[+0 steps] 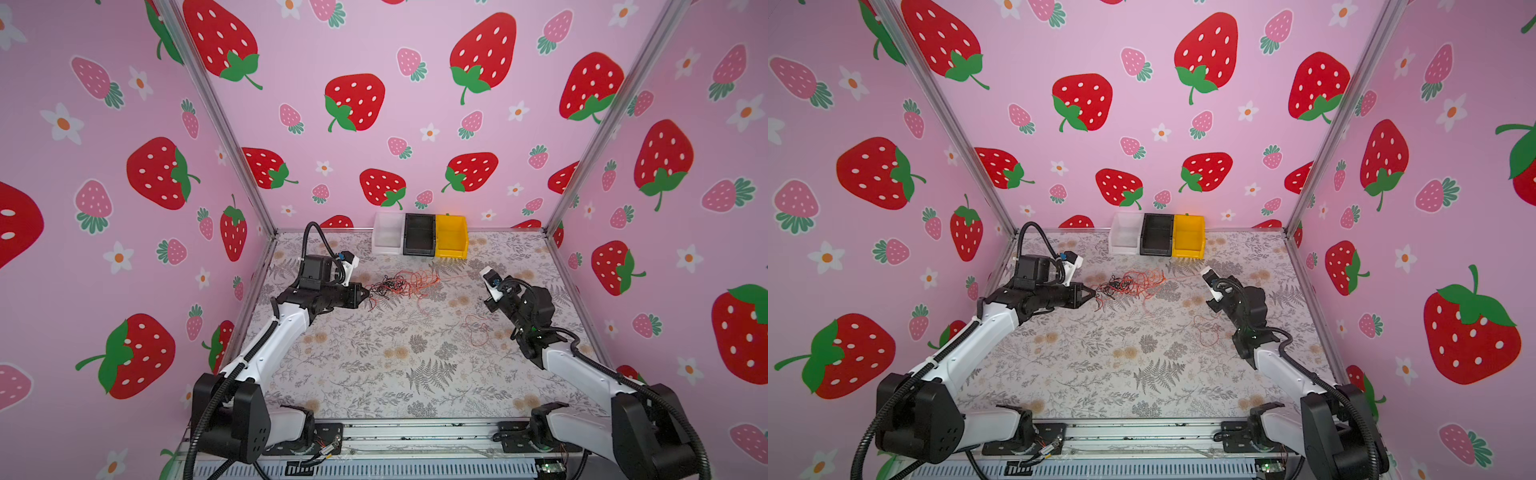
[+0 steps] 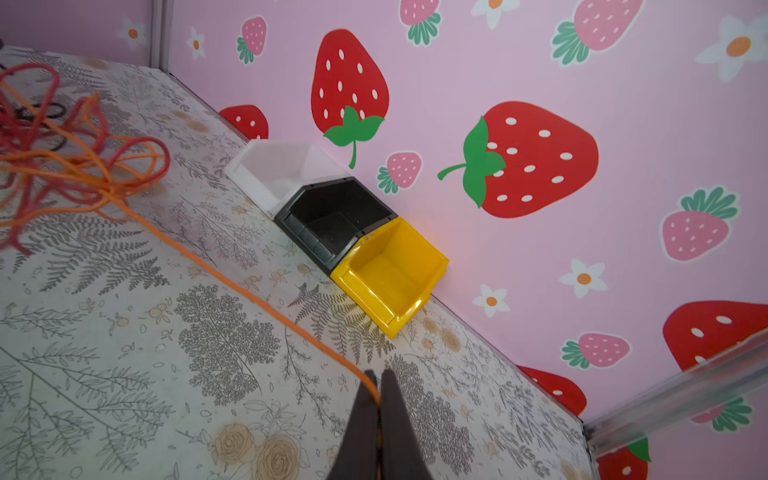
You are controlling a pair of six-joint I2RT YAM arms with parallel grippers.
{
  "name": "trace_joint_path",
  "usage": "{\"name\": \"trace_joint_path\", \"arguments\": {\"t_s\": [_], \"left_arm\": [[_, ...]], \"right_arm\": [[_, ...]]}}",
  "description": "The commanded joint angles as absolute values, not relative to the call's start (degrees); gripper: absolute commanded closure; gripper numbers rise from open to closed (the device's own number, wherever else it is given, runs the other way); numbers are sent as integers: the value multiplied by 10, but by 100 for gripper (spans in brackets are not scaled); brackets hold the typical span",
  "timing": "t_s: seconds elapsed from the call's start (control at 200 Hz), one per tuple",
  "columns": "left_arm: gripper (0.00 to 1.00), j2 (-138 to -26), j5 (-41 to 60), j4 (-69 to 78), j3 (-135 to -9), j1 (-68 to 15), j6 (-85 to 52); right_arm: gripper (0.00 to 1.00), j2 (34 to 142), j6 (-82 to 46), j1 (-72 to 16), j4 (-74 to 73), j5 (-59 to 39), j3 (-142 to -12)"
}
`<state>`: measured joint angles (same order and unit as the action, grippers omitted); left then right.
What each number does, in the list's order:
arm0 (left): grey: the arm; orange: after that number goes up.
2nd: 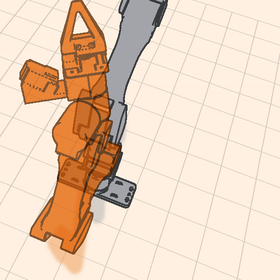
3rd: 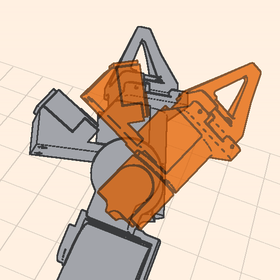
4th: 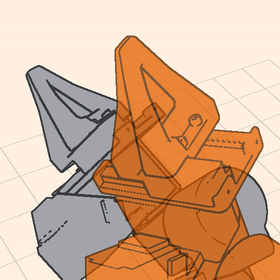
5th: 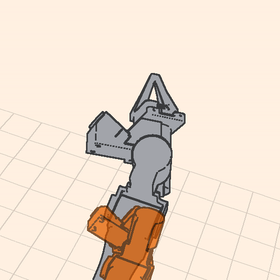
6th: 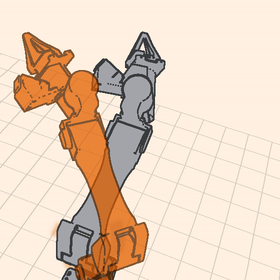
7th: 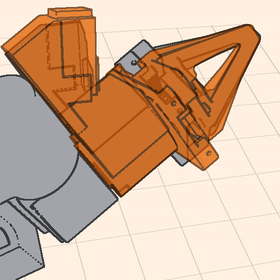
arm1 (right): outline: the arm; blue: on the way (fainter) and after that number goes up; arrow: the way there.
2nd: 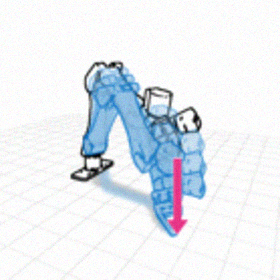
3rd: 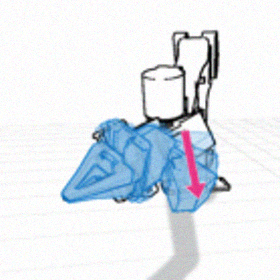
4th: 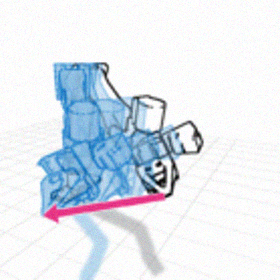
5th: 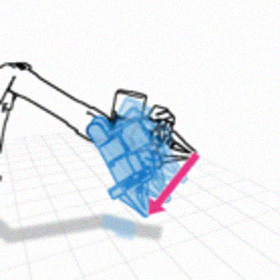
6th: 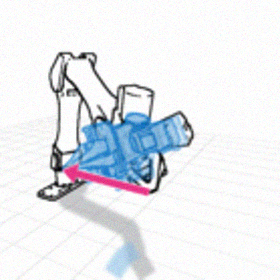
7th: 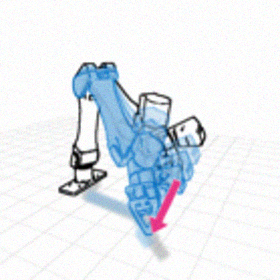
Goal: Untangle the cables
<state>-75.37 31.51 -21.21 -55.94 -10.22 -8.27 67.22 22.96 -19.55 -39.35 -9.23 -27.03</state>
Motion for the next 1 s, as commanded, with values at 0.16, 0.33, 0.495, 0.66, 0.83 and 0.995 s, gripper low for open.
{"name": "trace_joint_path", "arguments": {"t_s": [0.16,0.33,0.495,0.66,0.83,0.995], "left_arm": [[100,-757,296,-219,-545,-90,-75],[100,-764,282,-229,-543,-89,-68],[100,-774,260,-239,-537,-69,-71],[100,-787,258,-250,-537,-55,-72],[100,-793,247,-261,-538,-54,-63],[100,-792,243,-266,-532,-44,-57]], "right_arm": [[100,676,226,-172,-346,-25,-298],[100,684,223,-161,-320,8,-310],[100,681,221,-142,-306,26,-312],[100,672,232,-132,-294,29,-313],[100,669,231,-126,-283,43,-320],[100,665,250,-106,-263,16,-334]]}}
